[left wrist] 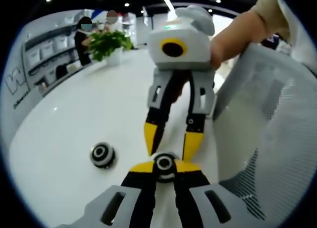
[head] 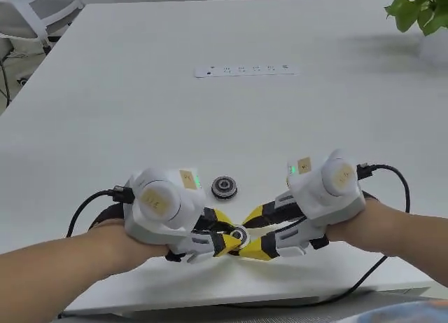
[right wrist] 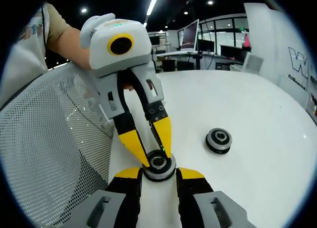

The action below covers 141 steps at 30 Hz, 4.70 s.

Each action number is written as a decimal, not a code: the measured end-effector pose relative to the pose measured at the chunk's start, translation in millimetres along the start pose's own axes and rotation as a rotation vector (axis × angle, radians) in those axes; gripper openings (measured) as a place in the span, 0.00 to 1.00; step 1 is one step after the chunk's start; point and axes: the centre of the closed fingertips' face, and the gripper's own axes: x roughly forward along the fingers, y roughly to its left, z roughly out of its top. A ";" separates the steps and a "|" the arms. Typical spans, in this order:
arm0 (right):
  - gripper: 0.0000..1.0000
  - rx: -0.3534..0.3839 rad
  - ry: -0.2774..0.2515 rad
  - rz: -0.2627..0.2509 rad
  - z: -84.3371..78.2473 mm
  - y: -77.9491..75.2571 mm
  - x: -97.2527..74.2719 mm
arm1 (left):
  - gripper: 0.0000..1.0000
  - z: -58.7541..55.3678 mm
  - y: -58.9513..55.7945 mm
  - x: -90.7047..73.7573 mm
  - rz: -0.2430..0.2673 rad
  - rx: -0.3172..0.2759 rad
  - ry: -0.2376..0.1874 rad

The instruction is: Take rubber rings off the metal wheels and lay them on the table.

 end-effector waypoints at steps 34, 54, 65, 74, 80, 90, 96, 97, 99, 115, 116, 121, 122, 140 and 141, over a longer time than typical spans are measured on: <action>0.15 0.018 0.015 -0.007 -9.8 1.7 -6.3 | 0.13 1.5 0.1 2.3 0.030 -0.001 -0.033; 0.09 0.011 0.020 -0.008 -11.3 0.3 -8.5 | 0.13 0.9 0.2 2.2 0.036 -0.007 -0.037; 0.05 0.018 0.025 -0.008 -11.8 -0.4 -9.0 | 0.13 0.5 -0.1 1.8 0.038 -0.008 -0.037; 0.02 0.016 0.031 -0.017 -11.8 -2.1 -9.9 | 0.13 0.5 -0.4 1.7 0.043 -0.003 -0.031; 0.00 0.047 0.022 -0.020 -11.8 -4.2 -11.5 | 0.13 0.3 -0.1 1.7 0.043 -0.003 -0.028; 0.00 0.213 -0.021 -0.005 -11.9 -7.3 -15.0 | 0.12 0.1 0.4 1.8 0.046 -0.006 -0.023; 0.00 0.323 -0.064 0.002 -9.6 -8.8 -17.6 | 0.12 0.0 0.5 1.6 0.049 -0.006 -0.021; 0.00 0.340 -0.076 0.001 -8.1 -9.2 -18.1 | 0.12 0.0 0.6 1.6 0.050 -0.007 -0.021; 0.00 0.382 -0.102 0.004 -5.4 -10.6 -19.5 | 0.12 -0.1 0.8 1.6 0.052 -0.006 -0.019; 0.00 0.461 -0.154 0.018 0.1 -9.8 -18.5 | 0.12 0.4 1.6 2.6 0.076 -0.004 -0.004; 0.00 0.464 -0.156 0.020 0.8 -9.4 -18.3 | 0.12 0.3 1.6 2.6 0.076 -0.002 -0.004; 0.00 0.469 -0.163 0.033 4.0 -6.6 -17.2 | 0.12 0.4 1.7 2.8 0.078 0.001 -0.001; 0.00 0.466 -0.162 0.035 4.6 -5.9 -16.8 | 0.12 0.4 1.8 2.8 0.078 0.001 0.000; 0.00 0.438 -0.194 0.103 18.9 5.9 -13.7 | 0.12 0.3 1.7 3.6 0.079 0.003 -0.002; 0.00 0.437 -0.195 0.101 18.2 5.4 -14.2 | 0.12 0.2 1.9 3.8 0.079 0.002 -0.002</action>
